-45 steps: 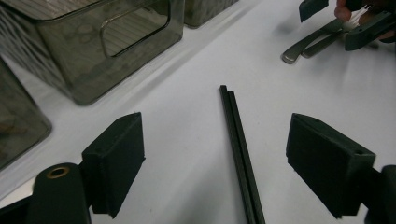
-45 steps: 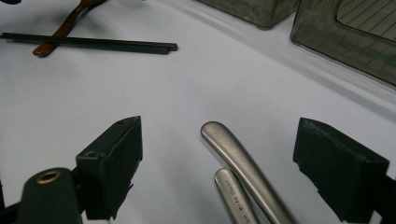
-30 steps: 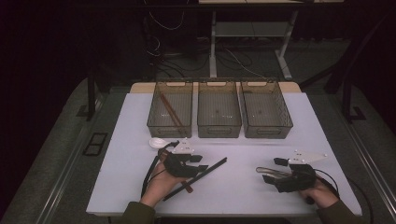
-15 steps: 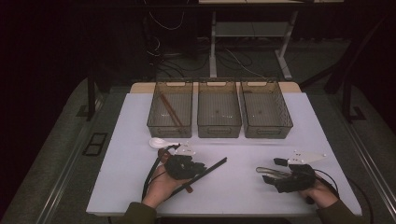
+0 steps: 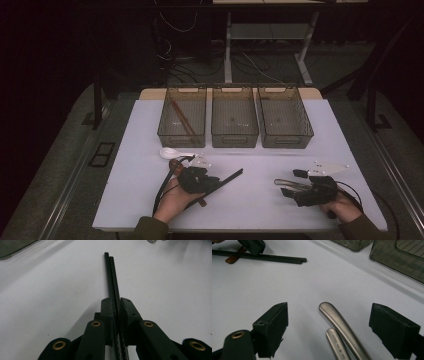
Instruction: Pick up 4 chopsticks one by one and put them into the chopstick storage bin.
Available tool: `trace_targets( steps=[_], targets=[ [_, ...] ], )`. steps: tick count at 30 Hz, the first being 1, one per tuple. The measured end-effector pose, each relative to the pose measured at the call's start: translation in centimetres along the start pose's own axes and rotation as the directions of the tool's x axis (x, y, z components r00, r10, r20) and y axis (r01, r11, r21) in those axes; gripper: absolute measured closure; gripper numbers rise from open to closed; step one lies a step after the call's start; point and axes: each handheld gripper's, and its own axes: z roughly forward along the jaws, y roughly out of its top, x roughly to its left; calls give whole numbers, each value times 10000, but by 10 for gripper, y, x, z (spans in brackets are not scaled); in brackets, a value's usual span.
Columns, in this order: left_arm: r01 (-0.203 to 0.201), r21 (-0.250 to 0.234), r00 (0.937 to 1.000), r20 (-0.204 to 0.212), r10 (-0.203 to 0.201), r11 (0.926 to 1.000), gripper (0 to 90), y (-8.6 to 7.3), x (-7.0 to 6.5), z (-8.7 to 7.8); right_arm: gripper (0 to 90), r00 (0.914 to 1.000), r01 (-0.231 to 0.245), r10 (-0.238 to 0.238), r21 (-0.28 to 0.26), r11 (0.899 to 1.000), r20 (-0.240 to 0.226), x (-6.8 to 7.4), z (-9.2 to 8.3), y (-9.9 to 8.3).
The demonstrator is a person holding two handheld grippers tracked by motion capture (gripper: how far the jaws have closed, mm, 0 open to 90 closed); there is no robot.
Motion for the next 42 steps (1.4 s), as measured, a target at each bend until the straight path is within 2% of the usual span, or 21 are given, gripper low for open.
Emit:
trace_targets(
  steps=[13,17,26,32,42],
  targets=[
    [-114,199,9997,-200,118,9997,802,-1,-1,2,157,10000,8,-7,-25,10000,24,0,0,0],
    [-313,433,9988,-365,329,9986,802,-2,-2,3,157,10000,11,-11,-24,10000,25,0,0,0],
    [-713,495,9944,-747,749,9962,833,-2,-6,4,157,10000,27,-27,-18,10000,14,0,-1,0],
    [-703,528,9938,-827,745,9961,840,-2,-7,3,157,10000,50,-50,-3,10000,3,0,0,0],
    [-481,510,9953,-817,521,9975,847,-2,-6,2,157,10000,70,-70,8,10000,-43,0,0,0]
  ],
)
